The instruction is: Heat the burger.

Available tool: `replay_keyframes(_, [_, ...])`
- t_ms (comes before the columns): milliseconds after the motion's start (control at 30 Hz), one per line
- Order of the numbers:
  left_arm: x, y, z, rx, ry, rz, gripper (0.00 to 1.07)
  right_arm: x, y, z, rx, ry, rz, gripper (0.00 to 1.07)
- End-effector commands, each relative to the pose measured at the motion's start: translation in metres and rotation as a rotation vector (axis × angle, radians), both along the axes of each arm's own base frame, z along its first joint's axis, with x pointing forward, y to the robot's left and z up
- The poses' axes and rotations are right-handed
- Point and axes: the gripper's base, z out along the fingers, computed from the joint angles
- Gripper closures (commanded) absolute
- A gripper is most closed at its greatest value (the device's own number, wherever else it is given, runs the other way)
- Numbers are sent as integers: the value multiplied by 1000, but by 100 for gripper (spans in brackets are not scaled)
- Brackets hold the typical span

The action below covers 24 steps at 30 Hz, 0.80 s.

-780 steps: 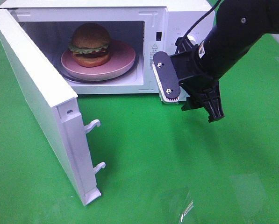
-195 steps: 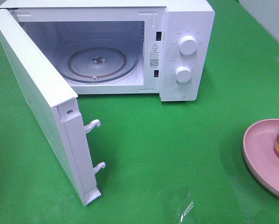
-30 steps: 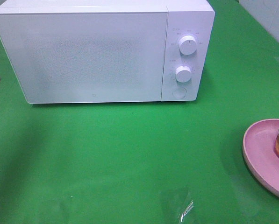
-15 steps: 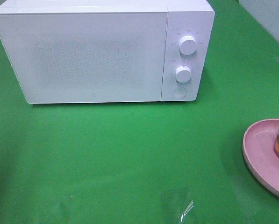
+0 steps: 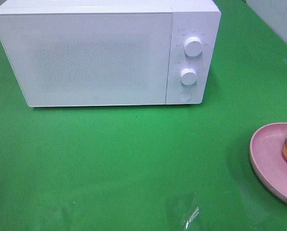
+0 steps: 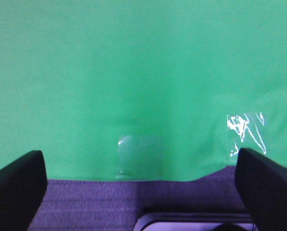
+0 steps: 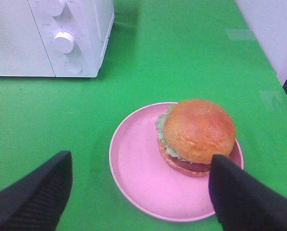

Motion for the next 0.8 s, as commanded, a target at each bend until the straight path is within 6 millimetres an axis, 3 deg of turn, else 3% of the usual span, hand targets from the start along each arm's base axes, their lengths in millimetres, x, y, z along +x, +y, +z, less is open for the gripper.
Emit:
replay_keyframes(33, [-9, 0, 3, 0, -75, 14, 8, -3, 0, 0, -12, -34, -2, 32])
replay_keyframes(533, [-78, -2, 13, 44, -513, 22, 8, -3, 0, 0, -13, -34, -2, 32])
replay_keyframes(800, [-77, -2, 13, 45, -508, 25, 8, -3, 0, 0, -14, -34, -2, 32])
